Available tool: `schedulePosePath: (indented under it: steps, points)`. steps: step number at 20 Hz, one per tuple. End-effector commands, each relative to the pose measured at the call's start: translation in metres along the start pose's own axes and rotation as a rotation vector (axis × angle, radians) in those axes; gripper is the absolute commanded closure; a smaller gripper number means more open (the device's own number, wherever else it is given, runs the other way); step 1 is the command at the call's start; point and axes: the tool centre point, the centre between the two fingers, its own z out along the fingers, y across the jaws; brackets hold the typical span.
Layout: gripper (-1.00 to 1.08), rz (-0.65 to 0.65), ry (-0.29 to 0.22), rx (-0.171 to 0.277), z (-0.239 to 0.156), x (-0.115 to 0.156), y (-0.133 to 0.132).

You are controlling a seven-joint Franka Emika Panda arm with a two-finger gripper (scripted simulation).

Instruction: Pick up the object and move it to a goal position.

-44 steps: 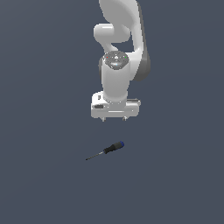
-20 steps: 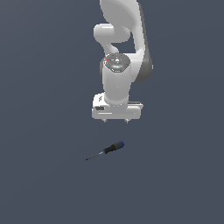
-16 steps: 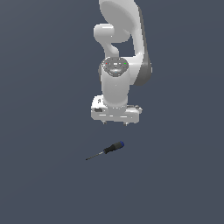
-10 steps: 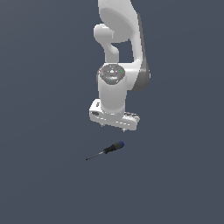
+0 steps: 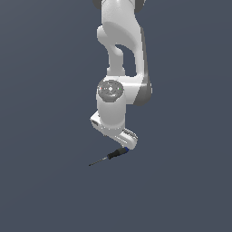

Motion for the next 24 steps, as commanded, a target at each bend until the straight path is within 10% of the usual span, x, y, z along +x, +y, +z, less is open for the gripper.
schedulePosePath:
  steps: [1,24]
  points:
    - [-0.92,0.077,0.001,-0.001,0.007,0.007,0.0]
    - [-0.92,0.568,0.021,-0.007,0.055,0.049,0.001]
